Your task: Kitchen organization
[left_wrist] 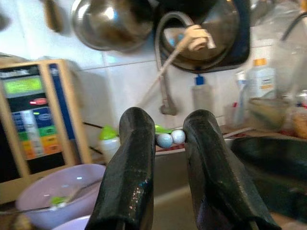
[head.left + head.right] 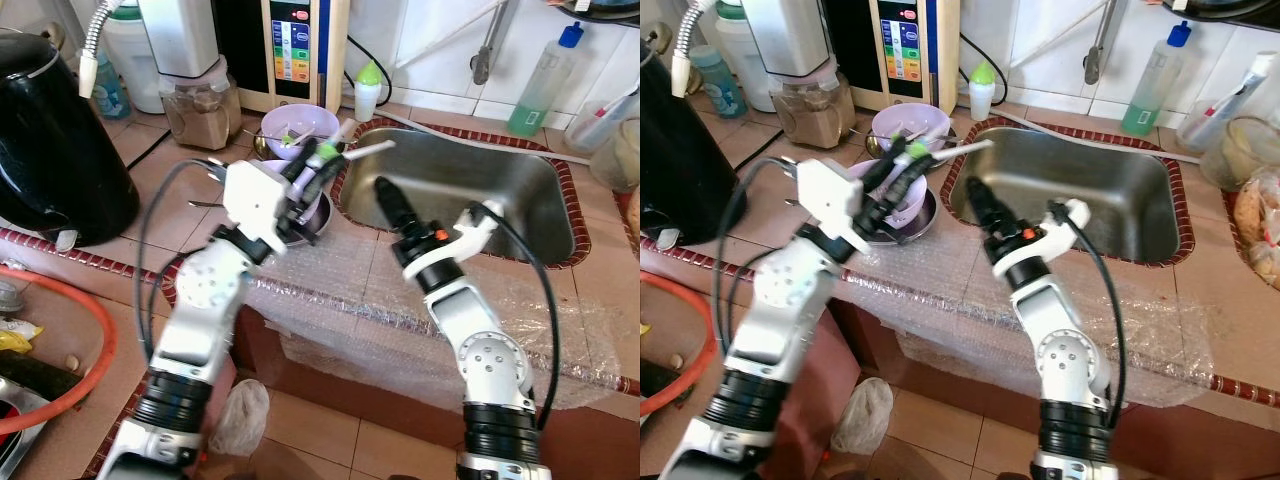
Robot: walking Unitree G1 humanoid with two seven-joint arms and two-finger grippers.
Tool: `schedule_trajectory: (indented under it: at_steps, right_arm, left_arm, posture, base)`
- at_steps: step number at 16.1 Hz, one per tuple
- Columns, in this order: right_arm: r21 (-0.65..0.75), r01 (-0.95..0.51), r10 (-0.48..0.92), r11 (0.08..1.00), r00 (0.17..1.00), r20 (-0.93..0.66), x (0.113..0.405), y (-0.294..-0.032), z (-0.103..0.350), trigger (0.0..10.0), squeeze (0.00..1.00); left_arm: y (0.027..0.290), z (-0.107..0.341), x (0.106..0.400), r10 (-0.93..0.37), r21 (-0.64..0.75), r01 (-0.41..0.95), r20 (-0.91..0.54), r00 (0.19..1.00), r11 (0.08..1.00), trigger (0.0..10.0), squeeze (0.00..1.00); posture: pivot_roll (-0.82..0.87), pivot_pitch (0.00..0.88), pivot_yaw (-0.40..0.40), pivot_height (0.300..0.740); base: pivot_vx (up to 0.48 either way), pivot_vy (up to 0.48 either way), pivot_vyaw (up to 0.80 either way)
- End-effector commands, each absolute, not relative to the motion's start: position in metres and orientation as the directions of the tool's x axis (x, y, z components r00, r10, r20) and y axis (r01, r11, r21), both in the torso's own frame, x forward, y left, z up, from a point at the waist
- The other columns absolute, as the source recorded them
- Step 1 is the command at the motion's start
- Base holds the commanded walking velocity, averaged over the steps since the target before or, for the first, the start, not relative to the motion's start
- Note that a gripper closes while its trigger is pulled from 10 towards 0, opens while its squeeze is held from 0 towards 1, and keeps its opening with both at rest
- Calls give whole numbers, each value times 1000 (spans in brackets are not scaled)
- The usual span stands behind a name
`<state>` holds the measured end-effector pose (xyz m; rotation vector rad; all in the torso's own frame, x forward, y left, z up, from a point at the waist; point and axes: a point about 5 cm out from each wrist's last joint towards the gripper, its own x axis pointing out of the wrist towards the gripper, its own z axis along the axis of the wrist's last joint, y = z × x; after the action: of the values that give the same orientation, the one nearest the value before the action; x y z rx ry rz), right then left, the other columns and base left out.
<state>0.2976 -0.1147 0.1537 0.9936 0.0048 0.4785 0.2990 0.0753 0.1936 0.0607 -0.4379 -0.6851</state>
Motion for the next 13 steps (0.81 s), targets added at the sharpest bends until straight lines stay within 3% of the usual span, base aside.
schedule_trajectory:
  at_steps: [1, 8, 9, 10, 13]
  right_arm:
    - [807, -408, 405, 427, 884, 233, 299, -112, 161, 10000, 0]
    - [832, -437, 419, 341, 863, 281, 312, -113, 175, 10000, 0]
    - [838, -427, 411, 340, 869, 276, 314, -113, 174, 7529, 0]
    - [858, -395, 382, 329, 886, 262, 320, -112, 171, 0, 0]
    - [897, -352, 362, 269, 900, 244, 331, -108, 172, 0, 0]
  left_arm:
    - [71, 186, 296, -651, 210, 620, 345, 676, 756, 0, 0]
    - [63, 174, 292, -658, 194, 634, 326, 678, 749, 0, 0]
    - [63, 174, 292, -659, 192, 635, 329, 676, 748, 0, 0]
    - [62, 175, 292, -661, 189, 638, 332, 674, 746, 0, 0]
    - [60, 174, 290, -661, 185, 641, 335, 672, 745, 0, 0]
  posture:
    - [-69, 0, 25, 740]
    - [-75, 0, 13, 740]
    - [-75, 0, 13, 740]
    - [-76, 0, 12, 740]
    - [-77, 0, 13, 740]
  base:
    - [0, 0, 0]
    - [0, 0, 0]
    - [0, 0, 0]
    - [0, 0, 0]
    - [0, 0, 0]
